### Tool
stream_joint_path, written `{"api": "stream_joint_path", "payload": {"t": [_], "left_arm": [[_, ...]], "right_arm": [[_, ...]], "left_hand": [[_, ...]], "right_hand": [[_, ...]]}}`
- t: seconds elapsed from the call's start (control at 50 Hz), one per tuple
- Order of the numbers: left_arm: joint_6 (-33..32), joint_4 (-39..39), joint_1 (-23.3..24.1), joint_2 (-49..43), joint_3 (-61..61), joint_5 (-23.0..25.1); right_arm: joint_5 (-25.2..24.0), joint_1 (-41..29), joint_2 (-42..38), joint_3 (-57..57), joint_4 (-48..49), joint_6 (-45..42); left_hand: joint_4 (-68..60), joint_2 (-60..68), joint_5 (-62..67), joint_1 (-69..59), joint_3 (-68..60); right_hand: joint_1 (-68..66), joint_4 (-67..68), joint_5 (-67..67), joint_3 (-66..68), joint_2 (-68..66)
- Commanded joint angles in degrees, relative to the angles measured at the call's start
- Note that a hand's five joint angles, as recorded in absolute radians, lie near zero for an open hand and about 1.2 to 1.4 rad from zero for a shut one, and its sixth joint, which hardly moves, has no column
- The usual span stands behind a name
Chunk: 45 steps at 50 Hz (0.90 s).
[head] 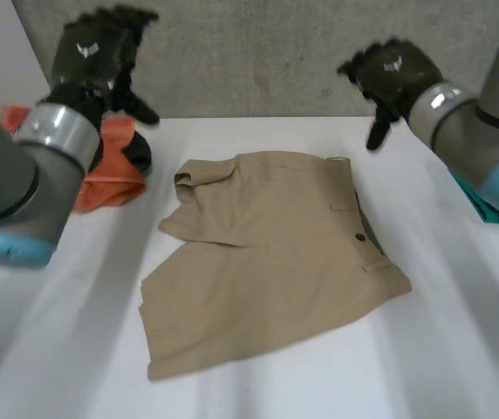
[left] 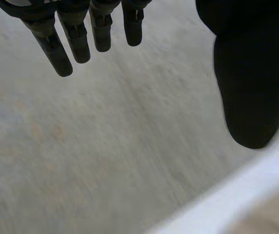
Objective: Fold the laundry.
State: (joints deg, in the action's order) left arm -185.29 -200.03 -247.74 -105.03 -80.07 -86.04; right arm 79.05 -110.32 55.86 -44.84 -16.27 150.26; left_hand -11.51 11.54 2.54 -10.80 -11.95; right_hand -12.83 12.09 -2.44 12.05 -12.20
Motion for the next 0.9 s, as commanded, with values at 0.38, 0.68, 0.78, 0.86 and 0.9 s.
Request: {"api": "stream_joint_path", "payload": {"t": [0.38,0.68,0.78,0.86,0.9], "left_arm": [[-15.4,12.4,10.4,2.8,-35.7,-3.5],[-16.8,7.0,12.1,1.3,-36.6,-6.5],[-16.8,17.4,12.8,6.3,-37.3,-6.1],[-16.9,28.6,13.6,9.9,-36.7,-3.5],[-16.9,35.2,14.2,11.6,-36.1,-0.6]], "right_arm": [[-17.3,13.4,12.2,-59.6,21.0,-14.5],[-12.8,13.4,12.2,-63.9,31.4,-14.3],[-12.2,13.6,23.0,-66.4,21.4,-17.5],[-11.8,15.7,27.9,-66.2,5.9,-23.2],[-11.4,16.8,28.6,-66.1,-1.2,-26.2]], "left_hand": [[-18.7,18.7,17.7,-19.4,-18.3],[-68.5,68.5,67.5,-69.2,-68.1],[-68.5,68.5,67.5,-69.2,-68.1],[-68.5,68.5,67.5,-69.2,-68.1],[-68.5,68.5,67.5,-69.2,-68.1]], "right_hand": [[-18.1,18.8,-18.5,18.9,-18.7],[-67.2,67.9,-67.6,68.0,-67.8],[-67.2,67.9,-67.6,68.0,-67.8],[-67.2,67.9,-67.6,68.0,-67.8],[-67.2,67.9,-67.6,68.0,-67.8]]}}
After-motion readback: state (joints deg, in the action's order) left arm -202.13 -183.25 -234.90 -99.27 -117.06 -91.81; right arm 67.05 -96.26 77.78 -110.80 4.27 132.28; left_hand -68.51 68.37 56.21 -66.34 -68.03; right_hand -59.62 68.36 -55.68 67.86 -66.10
